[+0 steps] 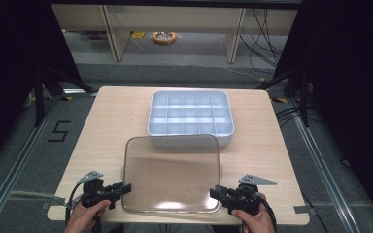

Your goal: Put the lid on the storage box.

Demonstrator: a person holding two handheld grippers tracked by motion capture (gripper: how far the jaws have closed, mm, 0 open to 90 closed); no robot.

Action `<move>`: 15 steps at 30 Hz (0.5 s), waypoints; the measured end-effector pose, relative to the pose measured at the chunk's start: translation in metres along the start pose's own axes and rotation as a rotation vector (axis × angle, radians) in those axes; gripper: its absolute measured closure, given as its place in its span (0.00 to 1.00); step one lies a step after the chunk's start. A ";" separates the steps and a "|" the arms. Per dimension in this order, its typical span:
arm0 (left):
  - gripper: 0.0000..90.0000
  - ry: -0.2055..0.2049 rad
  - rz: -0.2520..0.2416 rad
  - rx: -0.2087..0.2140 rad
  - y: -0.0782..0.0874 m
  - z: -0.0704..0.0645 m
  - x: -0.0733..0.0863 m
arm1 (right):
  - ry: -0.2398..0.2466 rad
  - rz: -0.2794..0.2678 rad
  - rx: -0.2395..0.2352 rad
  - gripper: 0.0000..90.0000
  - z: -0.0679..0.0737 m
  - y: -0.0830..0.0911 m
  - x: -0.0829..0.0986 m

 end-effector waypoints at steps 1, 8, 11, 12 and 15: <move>0.72 0.004 -0.023 -0.004 0.002 -0.002 -0.001 | -0.004 0.014 0.021 0.71 0.002 0.001 0.000; 0.81 -0.025 -0.077 0.020 0.009 -0.009 -0.005 | 0.056 0.042 0.134 0.72 -0.001 0.003 -0.001; 0.82 -0.040 -0.103 0.019 0.012 -0.014 -0.007 | 0.044 0.019 0.127 0.73 0.002 0.004 -0.003; 0.82 -0.046 -0.105 0.023 0.013 -0.015 -0.008 | 0.044 0.019 0.127 0.73 0.002 0.004 -0.003; 0.83 -0.064 -0.116 0.038 0.014 -0.022 -0.011 | 0.051 -0.002 0.134 0.73 -0.002 0.009 -0.009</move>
Point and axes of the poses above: each handheld gripper's, and its own axes: y roughly backward along the jaws, x roughly out of its underside, z roughly to its left, the point moved 3 cm from there along -y, roughly forward along the jaws, and after that the axes turned 1 degree about -z, right-handed, at the moved point
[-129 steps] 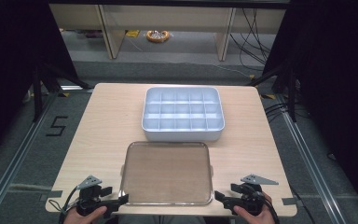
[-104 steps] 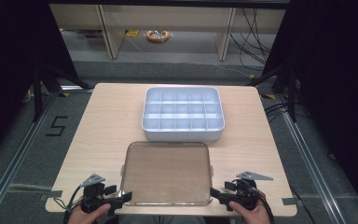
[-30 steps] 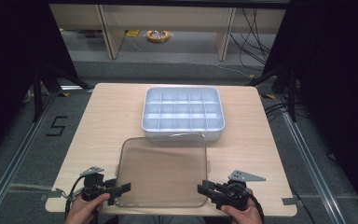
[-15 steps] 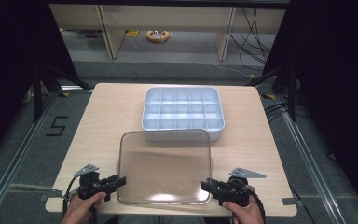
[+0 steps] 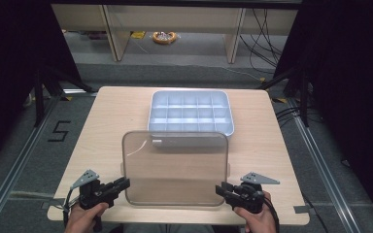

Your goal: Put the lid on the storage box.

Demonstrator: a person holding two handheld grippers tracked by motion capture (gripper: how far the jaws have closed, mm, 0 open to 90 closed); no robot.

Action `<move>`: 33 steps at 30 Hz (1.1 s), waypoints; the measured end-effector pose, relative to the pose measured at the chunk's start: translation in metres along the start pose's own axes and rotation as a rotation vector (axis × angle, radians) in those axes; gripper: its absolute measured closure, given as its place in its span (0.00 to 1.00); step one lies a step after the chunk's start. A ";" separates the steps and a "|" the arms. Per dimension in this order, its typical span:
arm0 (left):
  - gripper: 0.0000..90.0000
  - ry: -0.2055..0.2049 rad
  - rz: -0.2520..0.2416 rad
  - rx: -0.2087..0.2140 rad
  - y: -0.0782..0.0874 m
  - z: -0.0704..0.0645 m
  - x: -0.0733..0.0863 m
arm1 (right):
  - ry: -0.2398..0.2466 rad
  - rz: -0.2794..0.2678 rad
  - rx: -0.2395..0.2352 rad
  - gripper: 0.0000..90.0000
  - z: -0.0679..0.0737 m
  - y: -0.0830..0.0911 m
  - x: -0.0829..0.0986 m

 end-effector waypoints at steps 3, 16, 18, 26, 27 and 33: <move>0.83 -0.008 0.003 0.002 -0.002 -0.002 -0.002 | -0.029 -0.015 0.002 0.72 0.001 0.002 -0.003; 0.81 0.002 -0.010 -0.015 -0.043 -0.011 -0.042 | -0.034 -0.131 0.114 0.66 -0.030 0.002 -0.054; 0.80 0.002 -0.015 -0.016 -0.050 -0.011 -0.050 | -0.026 -0.134 0.122 0.66 -0.032 0.002 -0.057; 0.80 0.005 -0.025 -0.029 -0.073 -0.009 -0.083 | -0.035 -0.160 0.151 0.65 -0.051 -0.006 -0.092; 0.80 0.005 -0.025 -0.029 -0.073 -0.009 -0.083 | -0.035 -0.160 0.151 0.65 -0.051 -0.006 -0.092; 0.79 0.014 -0.050 -0.043 -0.082 -0.007 -0.107 | -0.048 -0.168 0.158 0.64 -0.060 -0.016 -0.115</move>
Point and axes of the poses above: each handheld gripper's, and its own axes: y roughly backward along the jaws, x roughly out of its underside, z roughly to its left, the point moved 3 cm from there along -y, roughly forward along the jaws, and after that the axes turned 1 degree about -z, right-handed, at the moved point
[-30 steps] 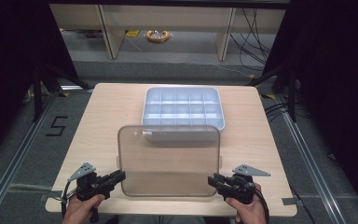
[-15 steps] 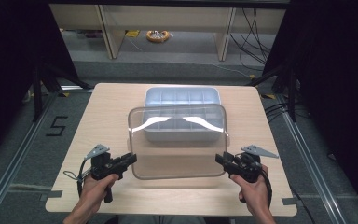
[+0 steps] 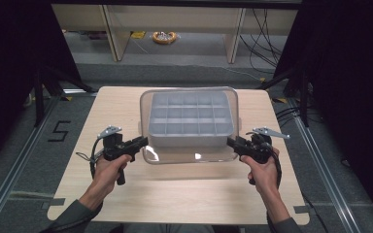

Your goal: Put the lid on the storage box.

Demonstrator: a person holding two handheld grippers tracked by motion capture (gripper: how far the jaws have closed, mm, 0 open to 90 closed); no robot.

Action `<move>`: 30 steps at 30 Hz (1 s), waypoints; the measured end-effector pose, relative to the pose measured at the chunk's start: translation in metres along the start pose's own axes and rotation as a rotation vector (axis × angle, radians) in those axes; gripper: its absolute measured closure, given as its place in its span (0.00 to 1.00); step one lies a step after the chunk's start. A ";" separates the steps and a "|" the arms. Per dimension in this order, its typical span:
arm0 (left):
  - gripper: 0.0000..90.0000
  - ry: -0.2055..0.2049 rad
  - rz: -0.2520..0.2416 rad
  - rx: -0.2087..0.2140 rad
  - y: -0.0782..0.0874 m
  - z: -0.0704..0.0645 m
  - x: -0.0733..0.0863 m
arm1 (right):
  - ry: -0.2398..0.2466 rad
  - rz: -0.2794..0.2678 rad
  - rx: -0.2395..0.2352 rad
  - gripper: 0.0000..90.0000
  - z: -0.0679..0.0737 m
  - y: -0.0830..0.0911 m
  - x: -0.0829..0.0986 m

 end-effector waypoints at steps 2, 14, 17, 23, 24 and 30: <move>0.80 0.005 -0.006 -0.003 -0.005 0.003 -0.012 | -0.003 -0.004 -0.002 0.64 0.000 -0.005 -0.011; 0.77 0.024 -0.026 -0.057 -0.035 0.012 -0.042 | 0.015 -0.022 0.048 0.63 -0.007 -0.028 -0.047; 0.77 0.024 -0.033 -0.057 -0.043 0.014 -0.049 | -0.020 -0.011 0.043 0.63 -0.011 -0.033 -0.051; 0.76 0.026 -0.024 -0.072 -0.056 0.017 -0.060 | -0.052 -0.007 0.044 0.63 -0.019 -0.042 -0.056; 0.76 0.031 -0.024 -0.075 -0.061 0.018 -0.062 | -0.062 -0.008 0.050 0.63 -0.022 -0.046 -0.058; 0.75 0.050 -0.010 -0.085 -0.072 0.021 -0.064 | -0.058 -0.004 0.070 0.63 -0.027 -0.052 -0.062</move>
Point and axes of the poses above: each handheld gripper's, and its own axes: y roughly backward along the jaws, x roughly out of its underside, z roughly to its left, the point moved 3 cm from there along -y, roughly forward along the jaws, and after that the axes turned 1 degree about -z, right-handed, at the moved point
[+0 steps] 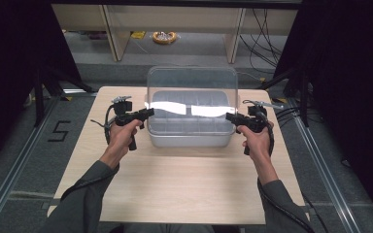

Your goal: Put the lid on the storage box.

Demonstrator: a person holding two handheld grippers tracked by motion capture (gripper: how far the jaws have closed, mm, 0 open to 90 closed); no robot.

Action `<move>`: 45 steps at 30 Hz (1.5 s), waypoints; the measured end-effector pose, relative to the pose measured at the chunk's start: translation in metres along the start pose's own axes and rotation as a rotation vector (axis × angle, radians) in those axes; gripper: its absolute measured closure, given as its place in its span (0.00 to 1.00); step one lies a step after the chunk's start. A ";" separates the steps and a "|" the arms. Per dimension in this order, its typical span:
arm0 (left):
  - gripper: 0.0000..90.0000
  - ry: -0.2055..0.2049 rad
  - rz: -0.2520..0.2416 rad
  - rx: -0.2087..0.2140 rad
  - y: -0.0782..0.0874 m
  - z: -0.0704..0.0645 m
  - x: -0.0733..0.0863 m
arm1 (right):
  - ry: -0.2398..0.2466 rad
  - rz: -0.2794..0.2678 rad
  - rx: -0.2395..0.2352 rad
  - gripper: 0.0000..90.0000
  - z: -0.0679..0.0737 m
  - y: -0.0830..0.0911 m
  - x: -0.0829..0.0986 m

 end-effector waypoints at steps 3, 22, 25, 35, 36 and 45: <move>0.75 0.005 0.002 -0.002 -0.003 0.001 0.001 | -0.044 0.017 -0.006 0.63 0.003 0.000 0.001; 0.69 0.047 0.055 -0.041 -0.017 0.011 0.014 | -0.095 0.041 0.004 0.60 -0.005 -0.022 0.010; 0.68 0.052 0.062 -0.051 -0.020 0.013 0.017 | -0.048 0.037 0.005 0.59 -0.008 -0.025 0.009; 0.66 0.070 0.075 -0.067 -0.025 0.016 0.016 | -0.043 0.051 0.038 0.56 -0.007 -0.034 0.010; 0.66 0.072 0.074 -0.074 -0.026 0.015 0.016 | -0.056 0.060 0.037 0.56 -0.006 -0.033 0.009; 0.66 0.058 0.077 -0.086 -0.025 0.007 0.006 | -0.077 0.053 0.035 0.55 -0.004 -0.028 0.003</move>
Point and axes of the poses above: each handheld gripper's, and its own axes: y roughly backward along the jaws, x roughly out of its underside, z roughly to its left, the point moved 3 cm from there along -y, roughly forward along the jaws, and after that the axes turned 1 degree about -z, right-handed, at the moved point
